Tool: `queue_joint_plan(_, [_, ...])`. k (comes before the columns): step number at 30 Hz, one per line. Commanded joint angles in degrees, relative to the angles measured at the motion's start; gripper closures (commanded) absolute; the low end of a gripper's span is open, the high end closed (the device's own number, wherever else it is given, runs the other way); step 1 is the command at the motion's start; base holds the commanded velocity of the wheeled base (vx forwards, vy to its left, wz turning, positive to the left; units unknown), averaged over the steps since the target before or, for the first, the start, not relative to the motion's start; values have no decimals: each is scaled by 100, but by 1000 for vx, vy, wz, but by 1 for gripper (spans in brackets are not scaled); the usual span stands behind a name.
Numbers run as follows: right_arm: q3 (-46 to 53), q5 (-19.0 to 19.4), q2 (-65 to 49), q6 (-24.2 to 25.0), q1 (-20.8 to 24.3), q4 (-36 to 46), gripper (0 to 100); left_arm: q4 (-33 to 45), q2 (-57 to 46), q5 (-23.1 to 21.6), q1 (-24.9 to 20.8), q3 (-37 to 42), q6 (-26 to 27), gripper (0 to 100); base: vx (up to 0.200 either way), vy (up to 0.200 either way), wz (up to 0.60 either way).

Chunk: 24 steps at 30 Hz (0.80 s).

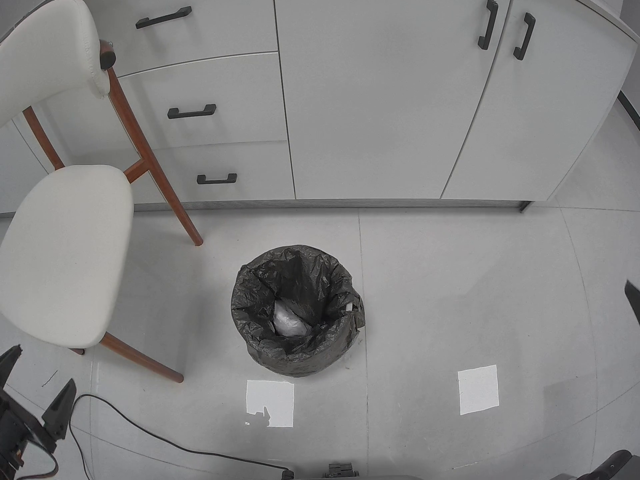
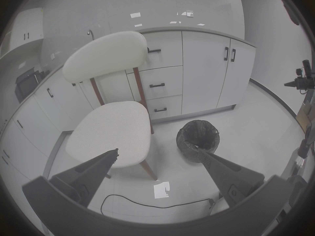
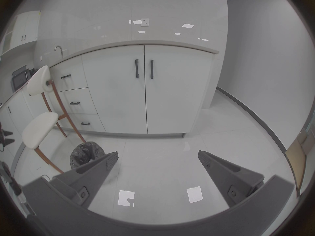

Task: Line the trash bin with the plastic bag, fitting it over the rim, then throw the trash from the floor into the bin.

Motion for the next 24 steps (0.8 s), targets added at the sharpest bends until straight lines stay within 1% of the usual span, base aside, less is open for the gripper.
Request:
queue_joint_plan(1, [2120, -68, -3871, -114, -340, 1297, 0, 2362, -2569, 636, 73, -382, 94, 0, 0, 0, 0])
queue_joint_plan(3, [2138, -147, -3871, -123, -340, 1218, 0, 2318, -2569, 680, 73, -338, 94, 0, 0, 0, 0])
queue_joint_plan(6, [2155, -77, -3871, -105, -340, 1200, 0, 2300, -2569, 917, 73, -189, 146, 0, 0, 0, 0])
queue_joint_plan(8, [2155, 38, -3863, -96, -340, 1192, 0, 2300, -2569, 1365, 73, -22, 173, 0, 0, 0, 0])
queue_joint_plan(10, [2164, 134, -3863, -105, -340, 1183, 0, 2186, -2569, 1770, 73, 391, 199, 0, 0, 0, 0])
queue_joint_plan(11, [2155, 169, -3863, -105, -340, 1192, 0, 2037, -2569, 1884, 73, 488, 190, 0, 0, 0, 0])
queue_joint_plan(13, [2164, 248, -3863, -70, -340, 1174, 0, 1369, -2569, 2077, 73, 725, 182, 0, 0, 0, 0])
queue_joint_plan(14, [2173, 248, -3863, -44, -340, 1174, 0, 1044, -2569, 2095, 73, 892, 164, 0, 0, 0, 0])
queue_joint_plan(15, [2173, 248, -3863, -44, -340, 1174, 0, 1044, -2569, 2095, 73, 892, 164, 0, 0, 0, 0])
queue_joint_plan(16, [2217, 292, -3863, -26, -340, 1148, 0, 472, -2569, 2069, 73, 1182, 111, 0, 0, 0, 0])
queue_joint_plan(17, [2217, 310, -3863, -70, -340, 1148, 0, 332, -2569, 2077, 73, 1244, 103, 0, 0, 0, 0])
queue_joint_plan(18, [2225, 424, -3863, -114, -340, 1121, 0, 42, -2569, 2104, 73, 1340, 59, 0, 0, 0, 0])
queue_joint_plan(20, [2287, 899, -3863, -299, -340, 972, 0, -301, -2569, 2104, 73, 1498, 41, 0, 0, 0, 0])
queue_joint_plan(21, [2349, 1268, -3871, -360, -340, 840, 0, -451, -2569, 2095, 73, 1569, 50, 0, 0, 0, 0])
queue_joint_plan(22, [2401, 1549, -3871, -413, -340, 735, 0, -547, -2569, 2086, 73, 1604, 59, 0, 0, 0, 0])
queue_joint_plan(23, [2463, 2050, -3871, -466, -340, 576, 0, -688, -2569, 2095, 73, 1648, 85, 0, 0, 0, 0])
queue_joint_plan(24, [2480, 2367, -3871, -492, -340, 515, 0, -714, -2569, 2077, 73, 1657, 111, 0, 0, 0, 0])
